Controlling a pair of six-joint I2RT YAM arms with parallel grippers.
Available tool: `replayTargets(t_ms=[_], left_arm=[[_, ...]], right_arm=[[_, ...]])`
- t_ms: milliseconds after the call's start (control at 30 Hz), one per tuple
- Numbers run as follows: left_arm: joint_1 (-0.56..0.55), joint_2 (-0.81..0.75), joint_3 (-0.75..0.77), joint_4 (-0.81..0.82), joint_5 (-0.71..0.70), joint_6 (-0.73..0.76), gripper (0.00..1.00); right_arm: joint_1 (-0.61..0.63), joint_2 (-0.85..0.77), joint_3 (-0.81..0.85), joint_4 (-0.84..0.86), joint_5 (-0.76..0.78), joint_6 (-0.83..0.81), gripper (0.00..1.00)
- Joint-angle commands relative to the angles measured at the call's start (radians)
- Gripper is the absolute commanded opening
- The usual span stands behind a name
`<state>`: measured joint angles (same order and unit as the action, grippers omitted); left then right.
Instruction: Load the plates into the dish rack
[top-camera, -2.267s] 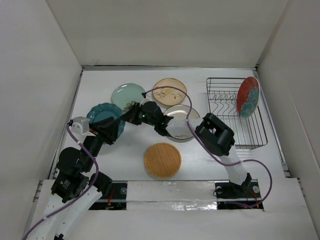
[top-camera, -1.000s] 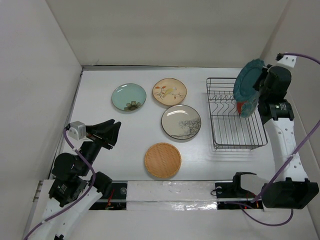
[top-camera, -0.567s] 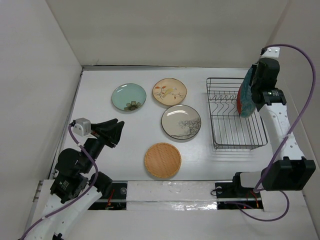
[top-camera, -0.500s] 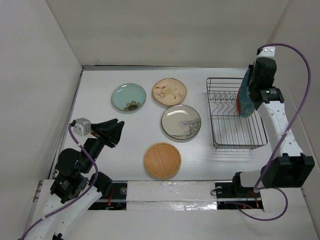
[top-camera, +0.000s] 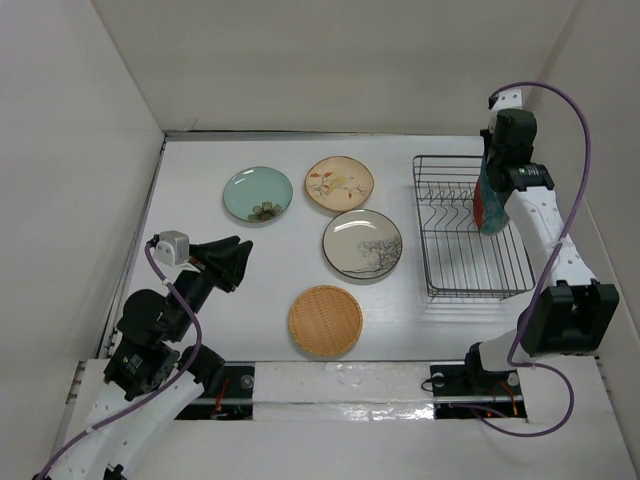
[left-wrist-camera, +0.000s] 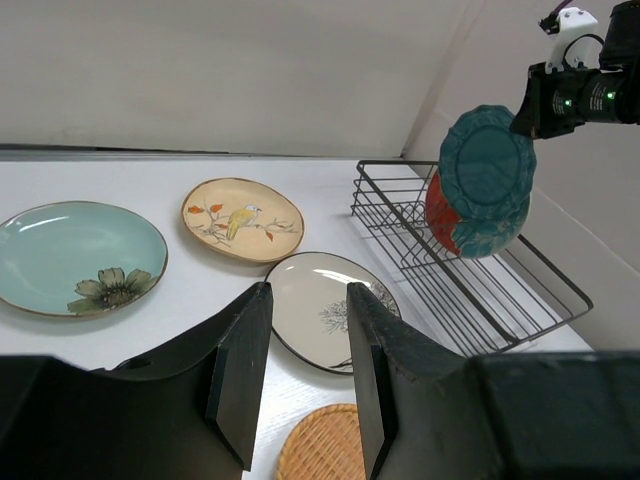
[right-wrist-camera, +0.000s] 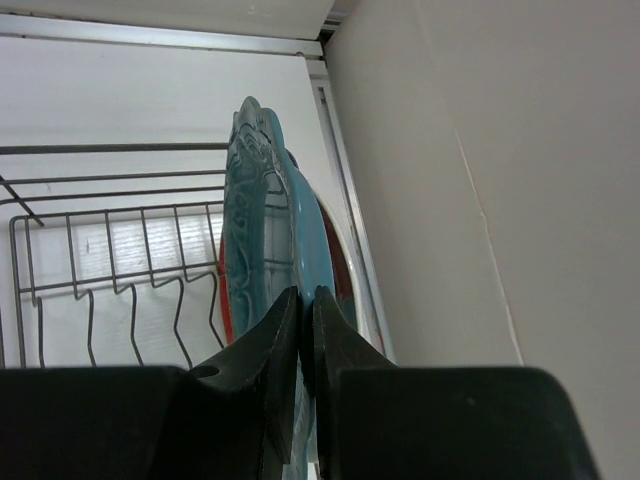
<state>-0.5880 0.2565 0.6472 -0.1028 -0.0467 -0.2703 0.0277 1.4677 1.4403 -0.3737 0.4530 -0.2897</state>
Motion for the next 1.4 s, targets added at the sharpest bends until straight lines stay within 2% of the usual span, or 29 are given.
replayTargets(t_ms=[0, 267, 500, 600, 700, 733, 800, 833, 967, 1133, 1200, 1267, 1300, 1333, 1367], left_arm=[[-0.006, 0.010, 0.003, 0.038, -0.001, 0.000, 0.33], [-0.006, 0.013, 0.003, 0.040, 0.007, -0.001, 0.33], [-0.006, 0.038, 0.002, 0.038, 0.005, -0.001, 0.33], [-0.006, 0.046, 0.000, 0.041, 0.004, -0.001, 0.33], [-0.006, 0.059, -0.001, 0.041, -0.001, 0.000, 0.33], [-0.006, 0.062, -0.001, 0.040, -0.002, 0.000, 0.33], [-0.006, 0.078, -0.001, 0.040, -0.002, 0.002, 0.33], [-0.006, 0.081, -0.001, 0.040, -0.004, 0.002, 0.33], [-0.006, 0.104, -0.001, 0.037, -0.010, 0.003, 0.33], [-0.006, 0.130, 0.002, 0.037, -0.025, 0.005, 0.33], [-0.006, 0.141, 0.002, 0.035, -0.030, 0.006, 0.32], [-0.006, 0.153, 0.002, 0.034, -0.036, 0.008, 0.27], [-0.006, 0.158, 0.002, 0.034, -0.038, 0.008, 0.25], [-0.006, 0.162, 0.003, 0.034, -0.045, 0.009, 0.21], [-0.006, 0.171, 0.003, 0.034, -0.047, 0.009, 0.13]], right_arm=[[0.008, -0.047, 0.040, 0.171, 0.029, -0.062, 0.00], [0.037, -0.026, -0.004, 0.122, 0.007, 0.004, 0.00], [0.060, -0.041, -0.116, 0.154, 0.042, 0.058, 0.00], [0.048, -0.067, -0.150, 0.156, -0.002, 0.125, 0.00], [0.037, -0.076, -0.156, 0.150, -0.005, 0.207, 0.16], [0.037, -0.075, -0.155, 0.145, -0.002, 0.243, 0.30], [0.028, -0.072, -0.143, 0.122, 0.009, 0.276, 0.38], [0.028, -0.072, -0.138, 0.111, 0.021, 0.323, 0.45], [0.037, -0.122, -0.138, 0.097, 0.020, 0.388, 0.58], [0.121, -0.254, -0.216, 0.171, -0.074, 0.475, 0.61], [0.197, -0.323, -0.254, 0.200, -0.112, 0.491, 0.60], [0.257, -0.362, -0.314, 0.231, -0.146, 0.526, 0.50], [0.326, -0.395, -0.337, 0.246, -0.212, 0.531, 0.43], [0.365, -0.408, -0.359, 0.254, -0.226, 0.538, 0.13], [0.406, -0.417, -0.403, 0.260, -0.231, 0.579, 0.00]])
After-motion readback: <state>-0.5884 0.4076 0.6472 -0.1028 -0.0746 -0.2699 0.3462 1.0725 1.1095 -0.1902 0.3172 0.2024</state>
